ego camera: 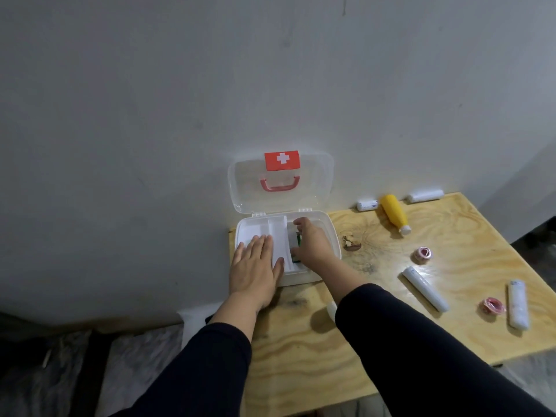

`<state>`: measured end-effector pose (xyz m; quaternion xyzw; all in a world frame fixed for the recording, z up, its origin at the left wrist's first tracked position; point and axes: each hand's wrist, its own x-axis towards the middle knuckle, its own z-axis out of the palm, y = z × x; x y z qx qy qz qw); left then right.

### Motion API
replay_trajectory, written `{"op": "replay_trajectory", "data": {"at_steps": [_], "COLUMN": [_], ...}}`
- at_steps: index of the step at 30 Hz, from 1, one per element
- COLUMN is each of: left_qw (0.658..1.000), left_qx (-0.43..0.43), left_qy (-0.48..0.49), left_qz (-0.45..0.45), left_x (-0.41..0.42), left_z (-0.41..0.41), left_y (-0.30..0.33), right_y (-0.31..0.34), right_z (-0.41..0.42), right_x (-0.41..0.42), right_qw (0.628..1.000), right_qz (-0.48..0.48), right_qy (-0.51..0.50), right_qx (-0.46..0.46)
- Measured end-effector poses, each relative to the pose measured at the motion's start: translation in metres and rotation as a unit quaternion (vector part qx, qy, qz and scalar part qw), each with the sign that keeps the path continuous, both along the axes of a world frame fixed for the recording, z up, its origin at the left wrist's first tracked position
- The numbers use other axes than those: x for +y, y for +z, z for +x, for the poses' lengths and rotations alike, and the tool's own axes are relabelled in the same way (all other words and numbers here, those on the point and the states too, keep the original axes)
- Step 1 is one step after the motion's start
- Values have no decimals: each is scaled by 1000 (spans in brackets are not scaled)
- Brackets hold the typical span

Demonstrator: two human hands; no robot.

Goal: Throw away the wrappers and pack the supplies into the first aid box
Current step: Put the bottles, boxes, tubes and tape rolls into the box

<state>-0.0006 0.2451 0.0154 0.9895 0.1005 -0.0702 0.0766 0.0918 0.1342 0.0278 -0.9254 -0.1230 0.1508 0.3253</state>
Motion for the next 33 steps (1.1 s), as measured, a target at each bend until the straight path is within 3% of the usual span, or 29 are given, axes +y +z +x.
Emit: {"op": "replay_trajectory", "data": {"at_steps": [6, 10, 19, 23, 28, 33], "left_qw": [1000, 1000, 1000, 1000, 1000, 1000], "left_qx": [8, 13, 5, 2, 0, -5], "left_qy": [5, 5, 2, 2, -2, -1], "left_qz": [6, 2, 7, 7, 12, 7], "left_x": [-2, -1, 0, 1, 3, 3], "left_z": [1, 1, 1, 3, 3, 3], "left_y": [-1, -2, -6, -8, -9, -7], "right_y": [24, 32, -10, -26, -29, -19], "right_z": [-5, -13, -50, -57, -54, -53], "right_x": [-34, -72, -123, -115, -107, -111], "right_qw": [997, 992, 946, 931, 909, 914], "right_qz": [38, 14, -130, -62, 40, 90], "right_qy": [-40, -108, -285, -328, -382, -380], "right_qx": [-52, -66, 82, 148, 162, 109]}}
